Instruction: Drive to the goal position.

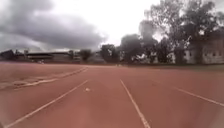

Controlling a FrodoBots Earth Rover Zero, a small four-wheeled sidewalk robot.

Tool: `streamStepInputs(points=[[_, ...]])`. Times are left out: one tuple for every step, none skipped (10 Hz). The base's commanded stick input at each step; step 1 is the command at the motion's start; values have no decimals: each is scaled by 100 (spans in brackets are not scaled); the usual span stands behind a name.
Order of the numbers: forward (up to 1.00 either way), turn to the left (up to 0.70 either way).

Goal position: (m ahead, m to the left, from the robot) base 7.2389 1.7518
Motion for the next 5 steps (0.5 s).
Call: streamStepInputs(points=[[45,0],[45,0],[45,0],[45,0],[45,0]])
